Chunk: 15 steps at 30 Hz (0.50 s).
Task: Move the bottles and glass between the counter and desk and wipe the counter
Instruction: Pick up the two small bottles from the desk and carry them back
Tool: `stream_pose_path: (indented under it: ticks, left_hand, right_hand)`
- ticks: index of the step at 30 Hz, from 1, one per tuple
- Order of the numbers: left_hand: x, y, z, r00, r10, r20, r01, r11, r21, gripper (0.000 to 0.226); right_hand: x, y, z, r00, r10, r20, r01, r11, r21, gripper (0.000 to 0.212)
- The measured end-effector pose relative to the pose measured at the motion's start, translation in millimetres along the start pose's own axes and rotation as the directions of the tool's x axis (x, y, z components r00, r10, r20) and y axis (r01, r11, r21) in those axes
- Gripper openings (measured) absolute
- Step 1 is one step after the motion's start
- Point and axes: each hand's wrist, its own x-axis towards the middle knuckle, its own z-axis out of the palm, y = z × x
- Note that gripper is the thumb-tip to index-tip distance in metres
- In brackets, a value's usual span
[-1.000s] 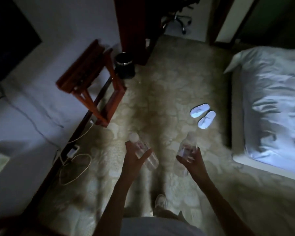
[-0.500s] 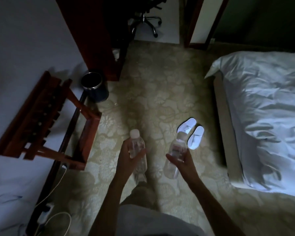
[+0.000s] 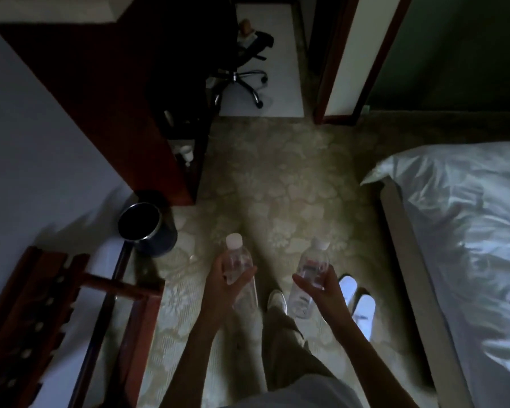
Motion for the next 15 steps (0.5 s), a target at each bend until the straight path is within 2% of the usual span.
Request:
stream_pose_path:
  ticks: [3,9,10,13,14,15]
  left_hand:
    - [86.1,38.1,3.2,0.999,-0.038,-0.021,0.039,0.999,0.010,0.065]
    - [244.1,131.5,-14.6,0.999,0.029,-0.040,-0.029,1.000,-0.002,0.046]
    - [269.1,142.8,-16.6,0.997,0.025,-0.066,-0.026,1.000,-0.012,0.048]
    - [348.0,145.0,-20.4,0.991,-0.015,-0.129,0.007,0.998,-0.062,0.079]
    - [373.6,148.5,-22.2,0.992,-0.021,-0.122,0.014,0.998,-0.060,0.077]
    - [398.1,156.2,-23.5,0.995,-0.014,-0.102,0.011,1.000,-0.026,0.066]
  right_hand:
    - [92.6,-54.1,10.4,0.999,-0.017,0.050,0.020,0.999,-0.043,0.054]
    - [261.3,-186.8,42.9,0.980,-0.138,0.141,0.149,0.986,-0.069,0.047]
    - [286.9,-204.0,49.7,0.977,-0.159,0.140,0.168,0.984,-0.056,0.046]
    - [357.9,-234.1,70.7,0.980,-0.139,0.144,0.149,0.987,-0.063,0.046]
    - [379.3,-241.1,77.5,0.982,-0.128,0.138,0.136,0.990,-0.049,0.046]
    - [400.9,-246.7,84.7,0.985,-0.123,0.121,0.129,0.990,-0.047,0.047]
